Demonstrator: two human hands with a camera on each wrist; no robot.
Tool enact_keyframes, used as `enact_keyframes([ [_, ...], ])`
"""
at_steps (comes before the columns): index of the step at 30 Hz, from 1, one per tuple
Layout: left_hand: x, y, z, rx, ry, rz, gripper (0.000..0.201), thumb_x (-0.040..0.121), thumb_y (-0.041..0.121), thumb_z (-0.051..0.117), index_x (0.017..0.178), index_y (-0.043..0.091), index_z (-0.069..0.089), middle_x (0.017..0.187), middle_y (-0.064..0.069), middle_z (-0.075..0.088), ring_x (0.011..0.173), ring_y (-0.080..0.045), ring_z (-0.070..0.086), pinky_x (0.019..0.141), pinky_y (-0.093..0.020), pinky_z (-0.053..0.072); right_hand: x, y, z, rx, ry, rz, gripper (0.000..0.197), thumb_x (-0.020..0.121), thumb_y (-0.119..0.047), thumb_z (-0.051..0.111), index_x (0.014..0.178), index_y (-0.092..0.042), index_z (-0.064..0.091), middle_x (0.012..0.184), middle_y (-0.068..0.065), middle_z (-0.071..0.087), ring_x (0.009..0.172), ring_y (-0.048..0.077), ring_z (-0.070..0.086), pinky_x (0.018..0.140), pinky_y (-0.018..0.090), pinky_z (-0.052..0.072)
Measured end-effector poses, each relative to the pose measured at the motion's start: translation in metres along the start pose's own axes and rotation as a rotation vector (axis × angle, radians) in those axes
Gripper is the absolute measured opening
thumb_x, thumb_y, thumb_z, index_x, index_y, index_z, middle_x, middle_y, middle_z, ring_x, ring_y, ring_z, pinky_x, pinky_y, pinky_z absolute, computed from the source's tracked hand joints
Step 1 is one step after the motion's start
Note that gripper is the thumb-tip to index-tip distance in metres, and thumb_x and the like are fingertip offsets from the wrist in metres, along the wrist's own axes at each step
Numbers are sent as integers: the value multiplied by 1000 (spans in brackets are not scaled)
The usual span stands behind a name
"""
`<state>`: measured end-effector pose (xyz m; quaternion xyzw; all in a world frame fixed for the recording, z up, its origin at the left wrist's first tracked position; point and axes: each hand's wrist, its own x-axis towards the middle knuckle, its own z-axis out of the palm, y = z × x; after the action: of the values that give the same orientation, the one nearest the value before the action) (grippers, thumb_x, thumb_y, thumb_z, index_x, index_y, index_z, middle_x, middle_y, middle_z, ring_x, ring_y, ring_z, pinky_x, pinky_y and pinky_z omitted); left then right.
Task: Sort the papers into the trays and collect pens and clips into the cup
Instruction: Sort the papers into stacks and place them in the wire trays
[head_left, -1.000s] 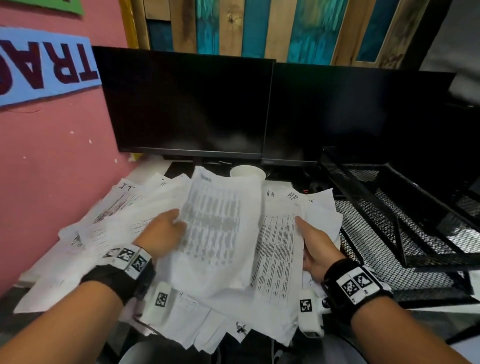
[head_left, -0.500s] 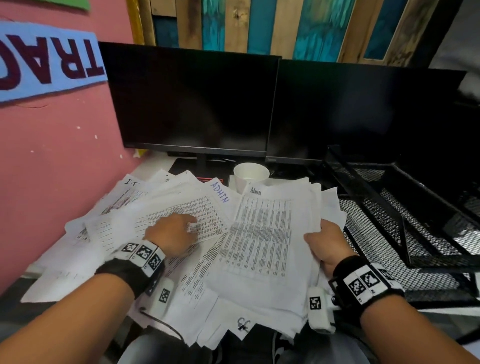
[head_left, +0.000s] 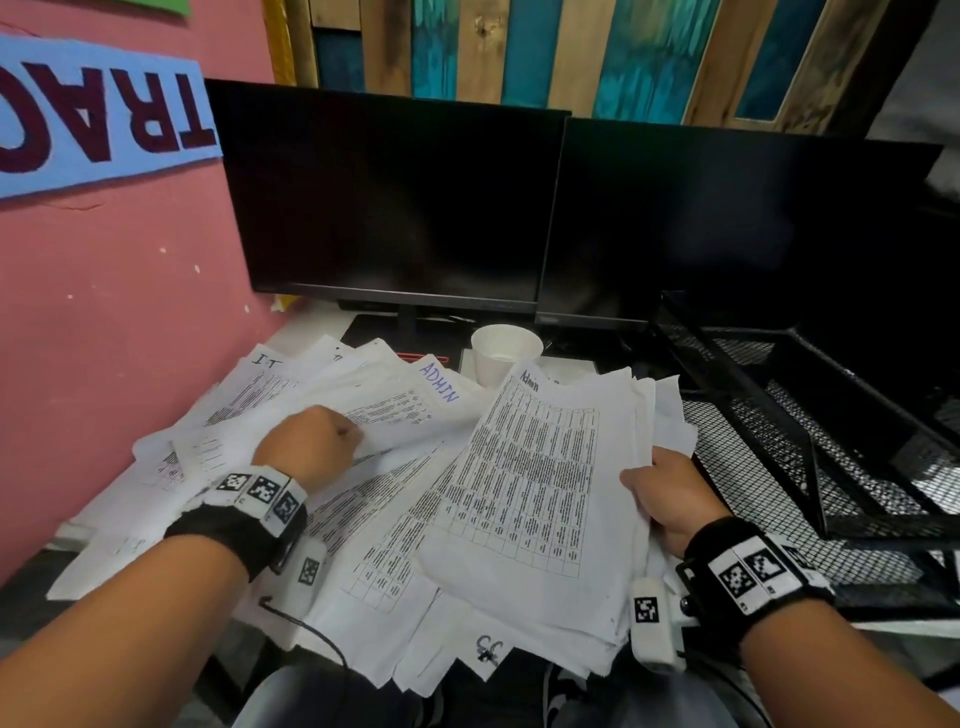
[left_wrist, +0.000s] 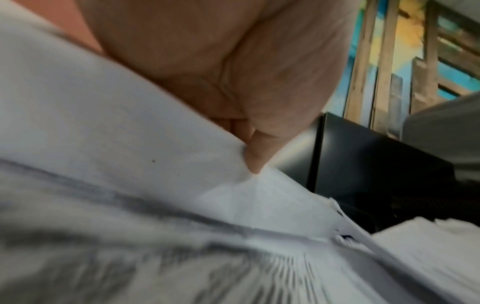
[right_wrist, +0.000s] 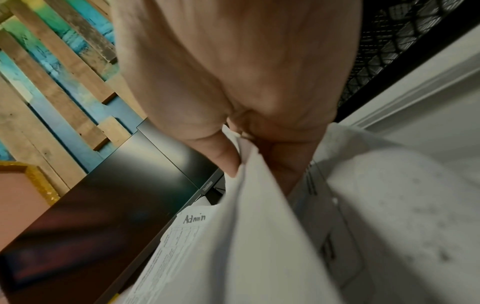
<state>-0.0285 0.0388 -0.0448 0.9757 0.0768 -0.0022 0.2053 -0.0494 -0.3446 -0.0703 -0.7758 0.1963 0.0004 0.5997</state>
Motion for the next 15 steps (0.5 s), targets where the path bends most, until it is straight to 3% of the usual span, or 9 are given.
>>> enact_keyframes([
  [3, 0, -1, -22, -60, 49, -4, 47, 108, 36, 50, 71, 13, 67, 53, 2, 50, 50, -18, 46, 54, -25, 37, 2, 1, -1, 35, 6, 17, 35, 94, 12, 50, 112, -8, 73, 109, 13, 77, 100, 33, 72, 86, 41, 60],
  [7, -5, 13, -44, -116, 110, 80, 48, 110, 28, 46, 64, 13, 46, 58, -3, 43, 54, -20, 39, 55, -29, 30, 2, 0, 2, 75, 12, 38, 36, 95, 11, 47, 98, -15, 73, 112, 16, 76, 104, 36, 72, 97, 54, 58],
  [11, -29, 49, -35, -153, -34, 179, 45, 110, 26, 44, 67, 15, 45, 61, 0, 44, 56, -16, 41, 55, -27, 31, -3, -5, 13, 158, -6, 62, 37, 96, 13, 44, 105, -8, 73, 109, 18, 77, 101, 39, 73, 97, 58, 58],
  [15, -49, 88, 5, -148, -249, 288, 39, 111, 29, 43, 75, 15, 50, 66, 0, 49, 57, -14, 44, 54, -24, 34, -11, -9, 19, 263, -14, 73, 34, 102, 7, 43, 105, -11, 72, 105, 16, 78, 97, 36, 74, 95, 54, 58],
])
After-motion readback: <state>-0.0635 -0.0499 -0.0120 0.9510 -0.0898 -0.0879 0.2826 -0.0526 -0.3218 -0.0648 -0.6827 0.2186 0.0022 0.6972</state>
